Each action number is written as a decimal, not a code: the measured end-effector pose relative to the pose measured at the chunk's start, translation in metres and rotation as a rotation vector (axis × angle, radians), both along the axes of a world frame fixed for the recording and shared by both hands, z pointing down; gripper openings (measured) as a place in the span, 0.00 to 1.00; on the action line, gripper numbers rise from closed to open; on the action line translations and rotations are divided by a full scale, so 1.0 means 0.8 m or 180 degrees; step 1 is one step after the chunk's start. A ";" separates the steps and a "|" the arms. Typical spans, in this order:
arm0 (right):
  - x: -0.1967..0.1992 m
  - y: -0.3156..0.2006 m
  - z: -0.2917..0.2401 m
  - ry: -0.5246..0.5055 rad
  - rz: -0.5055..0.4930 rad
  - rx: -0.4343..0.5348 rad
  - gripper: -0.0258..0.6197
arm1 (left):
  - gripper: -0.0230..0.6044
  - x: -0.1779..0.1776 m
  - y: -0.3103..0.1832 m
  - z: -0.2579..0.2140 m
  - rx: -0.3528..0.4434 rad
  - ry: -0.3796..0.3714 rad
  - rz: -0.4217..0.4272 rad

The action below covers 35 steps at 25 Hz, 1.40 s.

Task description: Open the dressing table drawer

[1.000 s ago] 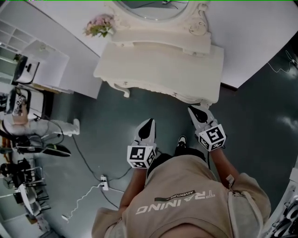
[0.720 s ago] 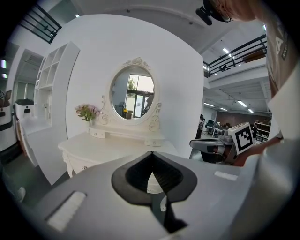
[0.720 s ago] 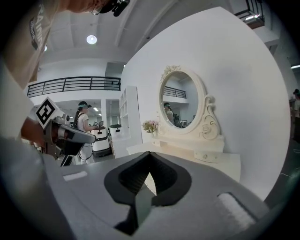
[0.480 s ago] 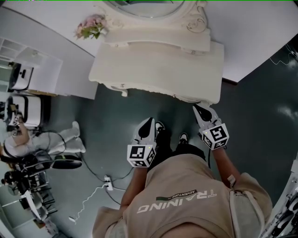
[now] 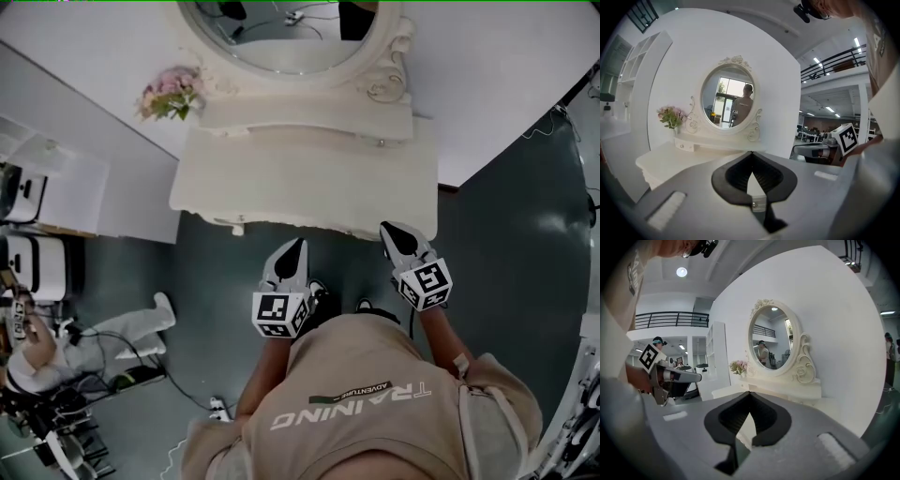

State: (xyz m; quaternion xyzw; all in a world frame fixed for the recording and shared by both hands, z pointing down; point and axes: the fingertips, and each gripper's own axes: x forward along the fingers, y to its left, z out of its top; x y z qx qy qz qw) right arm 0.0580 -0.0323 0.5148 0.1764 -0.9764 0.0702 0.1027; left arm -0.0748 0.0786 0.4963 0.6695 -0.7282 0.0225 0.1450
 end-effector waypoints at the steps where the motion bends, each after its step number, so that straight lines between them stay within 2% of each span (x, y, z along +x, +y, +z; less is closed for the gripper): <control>1: -0.014 -0.004 -0.007 -0.0030 0.0041 0.0025 0.04 | 0.07 -0.017 -0.001 -0.003 0.0002 -0.0052 0.0005; 6: -0.076 -0.026 -0.029 -0.0074 0.0216 0.0227 0.04 | 0.07 -0.091 -0.017 -0.002 0.0014 -0.0175 0.0110; 12: -0.111 -0.033 -0.032 0.0030 0.0420 0.0299 0.04 | 0.07 -0.145 -0.040 0.002 0.0008 -0.0199 0.0366; 17: -0.106 -0.037 -0.019 0.0296 0.0575 0.0376 0.04 | 0.07 -0.151 -0.068 0.012 0.0028 -0.0061 0.0530; 23: -0.108 -0.062 -0.007 0.0372 0.0625 0.0287 0.04 | 0.07 -0.148 -0.101 0.014 -0.0008 0.0074 0.0602; 27: -0.117 -0.103 0.007 0.0333 0.0678 0.0162 0.04 | 0.07 -0.157 -0.128 0.019 -0.0129 0.0058 0.0604; 32: -0.125 -0.160 0.034 0.0259 0.0838 -0.0021 0.04 | 0.07 -0.174 -0.176 0.012 -0.0283 -0.0178 0.0743; 35: -0.126 -0.196 0.037 0.0210 0.0854 -0.0036 0.04 | 0.07 -0.175 -0.219 0.006 -0.0287 -0.0247 0.0838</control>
